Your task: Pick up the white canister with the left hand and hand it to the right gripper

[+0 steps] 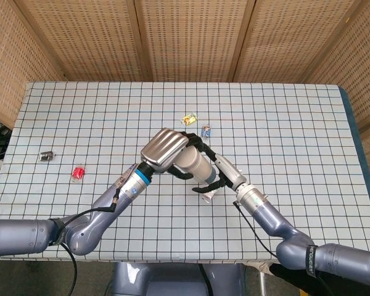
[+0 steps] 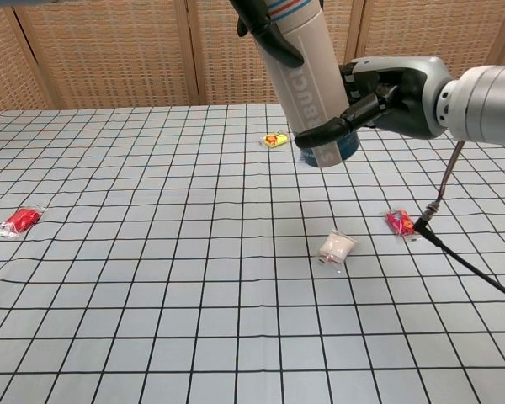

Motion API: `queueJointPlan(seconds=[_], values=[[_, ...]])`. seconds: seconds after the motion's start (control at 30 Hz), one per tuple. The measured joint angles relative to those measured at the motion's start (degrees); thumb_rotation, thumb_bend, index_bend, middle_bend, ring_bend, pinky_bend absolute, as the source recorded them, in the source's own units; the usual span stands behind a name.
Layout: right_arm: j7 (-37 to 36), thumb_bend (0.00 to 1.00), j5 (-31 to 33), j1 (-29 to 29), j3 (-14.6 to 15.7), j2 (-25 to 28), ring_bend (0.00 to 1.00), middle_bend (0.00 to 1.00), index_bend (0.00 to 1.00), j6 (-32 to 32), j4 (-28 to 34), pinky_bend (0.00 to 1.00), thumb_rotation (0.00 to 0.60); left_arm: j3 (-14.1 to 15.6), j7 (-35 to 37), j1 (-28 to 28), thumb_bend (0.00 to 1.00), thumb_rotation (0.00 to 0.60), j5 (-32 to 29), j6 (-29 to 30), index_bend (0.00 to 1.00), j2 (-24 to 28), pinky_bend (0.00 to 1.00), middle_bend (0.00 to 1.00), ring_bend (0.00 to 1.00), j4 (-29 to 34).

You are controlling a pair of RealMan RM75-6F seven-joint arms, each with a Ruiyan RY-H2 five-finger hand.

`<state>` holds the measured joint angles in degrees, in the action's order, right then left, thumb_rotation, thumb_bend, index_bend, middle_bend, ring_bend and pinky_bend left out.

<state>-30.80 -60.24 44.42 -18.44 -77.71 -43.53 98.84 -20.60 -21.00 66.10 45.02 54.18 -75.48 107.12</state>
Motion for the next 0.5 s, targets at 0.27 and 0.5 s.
queueJointPlan(seconds=[0.27,0.5], values=[[4.5,0.12,6.1,0.8,-1.6,-2.6,0.41,0.47,0.47,-3.2,-0.3,0.30,0.600,0.3,0.6,0.4,0.22,0.600,-0.2,0.5,0.75,-1.0,0.58,0.59,0.51,-0.6],[6.3,0.50,8.5,1.0,-2.4,-2.7,0.64,0.64,0.66,-3.1,0.8,0.67,0.600,0.2,1.5,0.5,0.21,0.600,0.1,0.9,0.74,-1.5,0.58,0.59,0.51,-1.1]])
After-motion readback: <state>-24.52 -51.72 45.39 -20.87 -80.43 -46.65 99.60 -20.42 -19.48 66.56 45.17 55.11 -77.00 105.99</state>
